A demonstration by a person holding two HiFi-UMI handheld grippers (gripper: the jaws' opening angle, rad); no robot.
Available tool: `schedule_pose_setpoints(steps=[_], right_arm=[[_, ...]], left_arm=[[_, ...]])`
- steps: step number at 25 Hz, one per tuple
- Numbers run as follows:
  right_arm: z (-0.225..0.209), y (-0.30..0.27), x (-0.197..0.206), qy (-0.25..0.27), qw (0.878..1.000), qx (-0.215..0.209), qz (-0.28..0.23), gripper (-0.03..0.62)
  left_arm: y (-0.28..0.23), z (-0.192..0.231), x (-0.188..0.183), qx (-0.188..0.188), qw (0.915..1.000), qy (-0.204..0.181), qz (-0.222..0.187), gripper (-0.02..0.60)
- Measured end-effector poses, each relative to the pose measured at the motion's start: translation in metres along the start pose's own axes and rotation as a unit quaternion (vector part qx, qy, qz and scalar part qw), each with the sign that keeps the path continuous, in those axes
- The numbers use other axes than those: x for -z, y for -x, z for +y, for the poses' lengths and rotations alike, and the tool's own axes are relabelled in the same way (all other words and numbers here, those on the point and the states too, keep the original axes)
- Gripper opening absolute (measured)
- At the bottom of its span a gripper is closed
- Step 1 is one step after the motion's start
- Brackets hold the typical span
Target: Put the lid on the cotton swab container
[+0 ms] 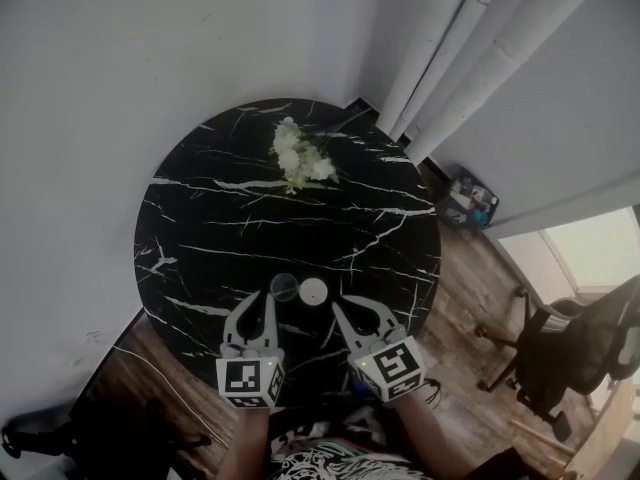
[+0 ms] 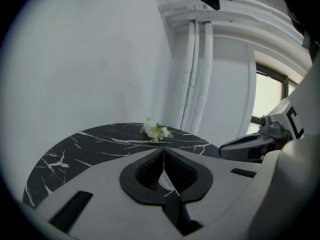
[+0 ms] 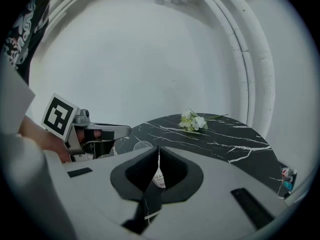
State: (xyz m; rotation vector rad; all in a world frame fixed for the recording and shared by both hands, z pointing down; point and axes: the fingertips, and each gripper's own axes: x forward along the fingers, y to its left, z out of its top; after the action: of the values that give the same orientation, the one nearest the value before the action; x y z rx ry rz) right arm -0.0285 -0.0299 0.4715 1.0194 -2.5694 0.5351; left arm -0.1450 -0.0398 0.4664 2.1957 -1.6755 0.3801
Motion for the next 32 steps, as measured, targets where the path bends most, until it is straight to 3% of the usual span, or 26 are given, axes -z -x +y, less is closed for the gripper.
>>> schedule_pose_setpoints(steps=[25,32], right_arm=[[-0.009,-0.039,0.044,-0.004,0.997,-0.024,0.074,0.02],[-0.008,-0.042,0.045,0.019,0.996,-0.027,0.084,0.02]], left_arm=[[-0.019,0.008,0.03,0.026,0.9987,0.035,0.025,0.029],[-0.02,0.023,0.04,0.005,0.9986,0.037,0.037,0.034]])
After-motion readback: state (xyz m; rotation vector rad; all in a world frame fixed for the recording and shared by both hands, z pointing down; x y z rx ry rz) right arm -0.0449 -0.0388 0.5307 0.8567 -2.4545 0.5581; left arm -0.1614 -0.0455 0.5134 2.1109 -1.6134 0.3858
